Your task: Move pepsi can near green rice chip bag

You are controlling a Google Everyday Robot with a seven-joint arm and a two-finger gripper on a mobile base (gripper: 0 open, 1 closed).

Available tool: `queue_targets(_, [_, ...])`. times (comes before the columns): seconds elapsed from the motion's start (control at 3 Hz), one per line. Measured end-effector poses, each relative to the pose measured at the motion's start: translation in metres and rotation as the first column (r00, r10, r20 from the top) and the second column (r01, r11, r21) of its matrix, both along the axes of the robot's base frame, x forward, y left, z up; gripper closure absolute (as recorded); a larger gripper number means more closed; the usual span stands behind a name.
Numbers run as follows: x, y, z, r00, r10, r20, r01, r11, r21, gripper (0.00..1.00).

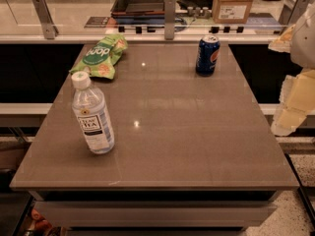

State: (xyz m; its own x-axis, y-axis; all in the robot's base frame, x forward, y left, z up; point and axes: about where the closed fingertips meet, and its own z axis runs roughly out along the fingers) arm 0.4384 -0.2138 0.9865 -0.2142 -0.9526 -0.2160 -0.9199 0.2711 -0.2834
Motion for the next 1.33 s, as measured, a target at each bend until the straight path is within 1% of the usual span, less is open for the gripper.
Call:
queue_targets(0.33, [0.002, 0.000, 0.002, 0.9999, -0.006, 0.014, 0.006, 1.000, 0.009, 0.00])
queue_targets(0.67, [0.022, -0.005, 0.001, 0.9970, -0.044, 0.063, 0.040, 0.997, 0.068, 0.00])
queue_targets(1.0, [0.051, -0.012, -0.009, 0.9798, -0.161, 0.119, 0.135, 0.971, 0.199, 0.00])
queue_targets(1.33, [0.079, -0.018, -0.028, 0.9448, -0.297, 0.138, 0.233, 0.905, 0.356, 0.00])
